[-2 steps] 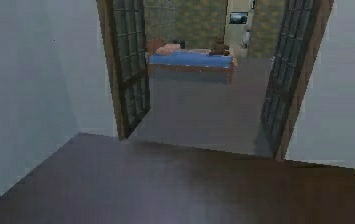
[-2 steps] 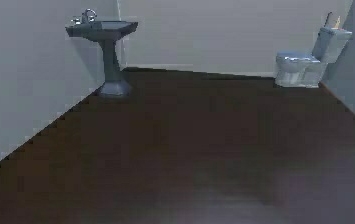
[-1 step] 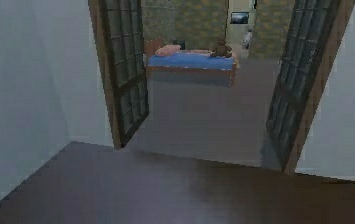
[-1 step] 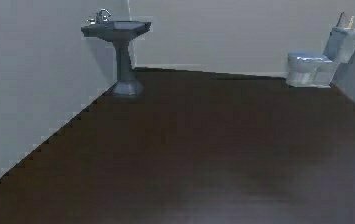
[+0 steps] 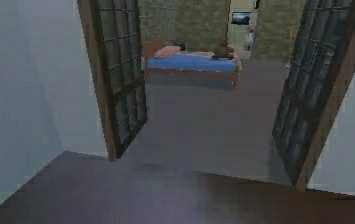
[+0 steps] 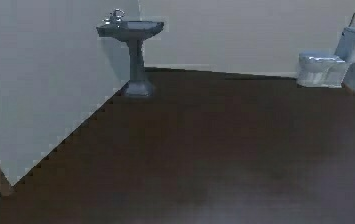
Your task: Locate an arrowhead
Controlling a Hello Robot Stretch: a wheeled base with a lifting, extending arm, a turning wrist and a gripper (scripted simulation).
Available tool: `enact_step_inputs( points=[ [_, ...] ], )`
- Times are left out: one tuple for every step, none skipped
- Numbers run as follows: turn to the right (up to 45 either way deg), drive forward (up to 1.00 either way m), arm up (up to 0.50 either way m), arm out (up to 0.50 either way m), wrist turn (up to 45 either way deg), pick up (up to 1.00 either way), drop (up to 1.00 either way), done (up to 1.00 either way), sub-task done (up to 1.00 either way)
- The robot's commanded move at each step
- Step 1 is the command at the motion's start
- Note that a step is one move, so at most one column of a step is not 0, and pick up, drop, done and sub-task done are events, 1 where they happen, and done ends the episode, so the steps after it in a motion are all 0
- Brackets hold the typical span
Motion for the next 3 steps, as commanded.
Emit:
enact_step_inputs(
  points=[
    [12.0, 0.00, 0.00, 0.00, 0.0, 0.00, 0.00, 0.00, 0.00],
    [0.0, 1.00, 0.00, 0.00, 0.0, 0.00, 0.00, 0.00, 0.00],
    [3.0, 0.00, 0.00, 0.00, 0.0, 0.00, 0.00, 0.00, 0.00]
  ],
)
